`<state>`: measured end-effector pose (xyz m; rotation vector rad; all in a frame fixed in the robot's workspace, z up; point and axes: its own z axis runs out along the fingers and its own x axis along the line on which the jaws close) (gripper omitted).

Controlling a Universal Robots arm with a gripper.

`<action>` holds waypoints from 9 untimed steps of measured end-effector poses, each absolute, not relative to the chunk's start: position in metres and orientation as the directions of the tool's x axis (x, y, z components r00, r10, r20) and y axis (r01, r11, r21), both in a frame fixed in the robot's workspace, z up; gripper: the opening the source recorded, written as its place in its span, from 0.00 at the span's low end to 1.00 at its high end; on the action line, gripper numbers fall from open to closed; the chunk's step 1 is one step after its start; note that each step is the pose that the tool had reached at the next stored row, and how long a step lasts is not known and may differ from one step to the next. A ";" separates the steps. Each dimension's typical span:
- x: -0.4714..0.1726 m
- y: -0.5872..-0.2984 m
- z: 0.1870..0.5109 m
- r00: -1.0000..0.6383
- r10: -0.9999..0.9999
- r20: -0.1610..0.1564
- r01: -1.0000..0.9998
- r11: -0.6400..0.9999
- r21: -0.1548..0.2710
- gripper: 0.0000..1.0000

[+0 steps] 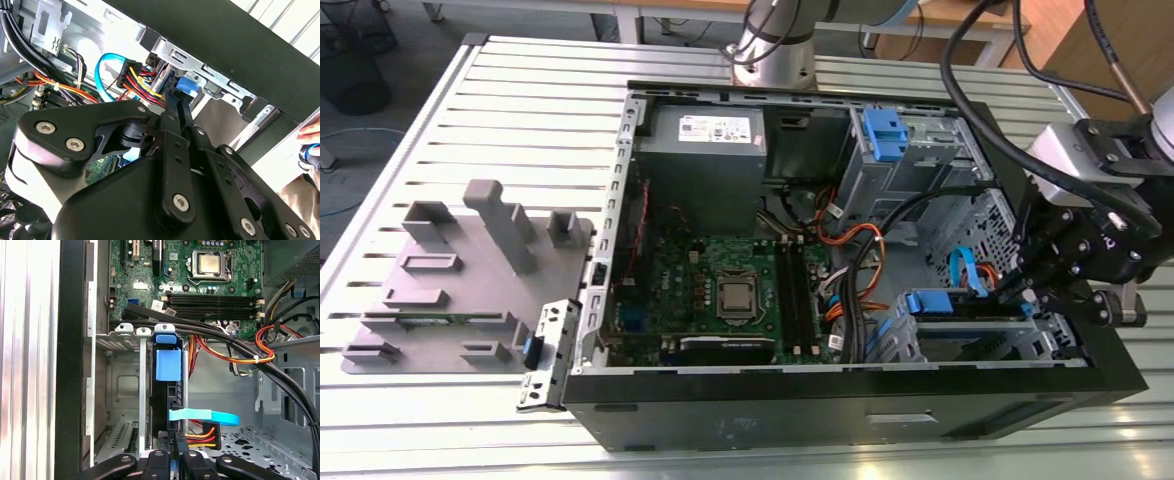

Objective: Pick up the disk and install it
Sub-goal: 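Insert the second disk wire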

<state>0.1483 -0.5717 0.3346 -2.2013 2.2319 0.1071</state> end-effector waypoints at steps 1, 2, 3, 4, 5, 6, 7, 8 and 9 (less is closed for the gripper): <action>0.148 -0.572 0.336 -0.015 -0.999 -0.052 -0.999 0.013 0.045 0.16; 0.148 -0.572 0.337 -0.015 -0.999 -0.052 -0.999 0.013 0.045 0.16; 0.148 -0.572 0.337 -0.015 -0.998 -0.053 -0.999 0.013 0.045 0.16; 0.148 -0.571 0.337 -0.015 -0.998 -0.053 -0.999 0.013 0.045 0.16; 0.148 -0.571 0.337 -0.015 -0.999 -0.053 -0.999 0.013 0.045 0.16; 0.148 -0.570 0.337 -0.015 -0.999 -0.053 -0.999 0.013 0.045 0.16; 0.148 -0.568 0.337 -0.015 -0.999 -0.053 -0.999 0.013 0.045 0.16; 0.148 -0.568 0.337 -0.015 -0.999 -0.053 -0.999 0.013 0.045 0.16; 0.148 -0.567 0.337 -0.015 -0.999 -0.053 -0.999 0.013 0.045 0.16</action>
